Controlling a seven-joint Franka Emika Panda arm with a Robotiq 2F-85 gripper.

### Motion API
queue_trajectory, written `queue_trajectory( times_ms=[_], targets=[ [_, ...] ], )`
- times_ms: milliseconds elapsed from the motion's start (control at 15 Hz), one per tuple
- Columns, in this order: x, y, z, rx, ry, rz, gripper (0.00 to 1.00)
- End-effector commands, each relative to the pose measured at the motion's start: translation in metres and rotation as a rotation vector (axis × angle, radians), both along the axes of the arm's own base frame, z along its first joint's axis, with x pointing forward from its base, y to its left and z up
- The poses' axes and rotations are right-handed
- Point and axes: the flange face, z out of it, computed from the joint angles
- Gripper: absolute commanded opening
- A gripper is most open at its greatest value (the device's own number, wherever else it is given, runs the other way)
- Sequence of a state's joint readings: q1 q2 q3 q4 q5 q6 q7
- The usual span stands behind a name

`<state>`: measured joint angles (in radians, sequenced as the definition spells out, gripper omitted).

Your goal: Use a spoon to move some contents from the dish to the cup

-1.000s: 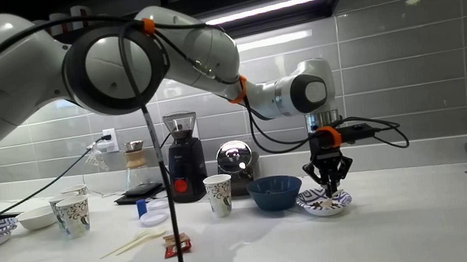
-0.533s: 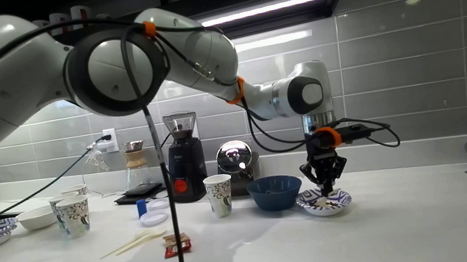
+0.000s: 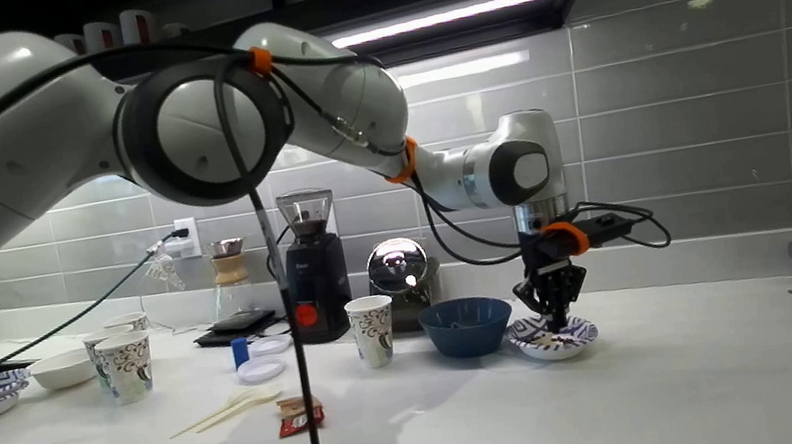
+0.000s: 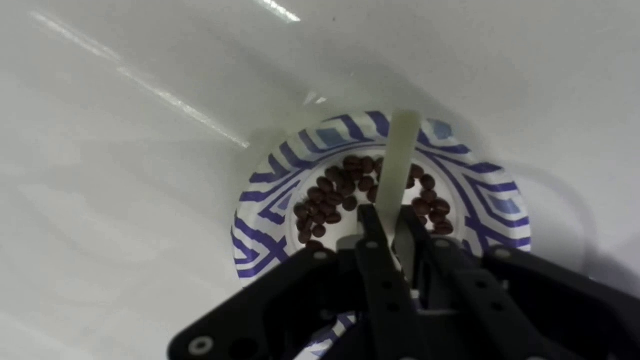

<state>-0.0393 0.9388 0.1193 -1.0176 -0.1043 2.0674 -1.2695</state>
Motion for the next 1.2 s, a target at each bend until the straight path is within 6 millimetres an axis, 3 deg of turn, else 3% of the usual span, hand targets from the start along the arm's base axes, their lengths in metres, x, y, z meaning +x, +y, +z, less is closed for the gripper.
queue_trajectory(
  times_ms=[0, 1133],
  targets=[
    [0.004, -0.006, -0.013, 0.074, -0.033, 0.061, 0.03],
    [0.001, -0.052, -0.022, 0.377, -0.078, 0.093, 0.03]
  ],
)
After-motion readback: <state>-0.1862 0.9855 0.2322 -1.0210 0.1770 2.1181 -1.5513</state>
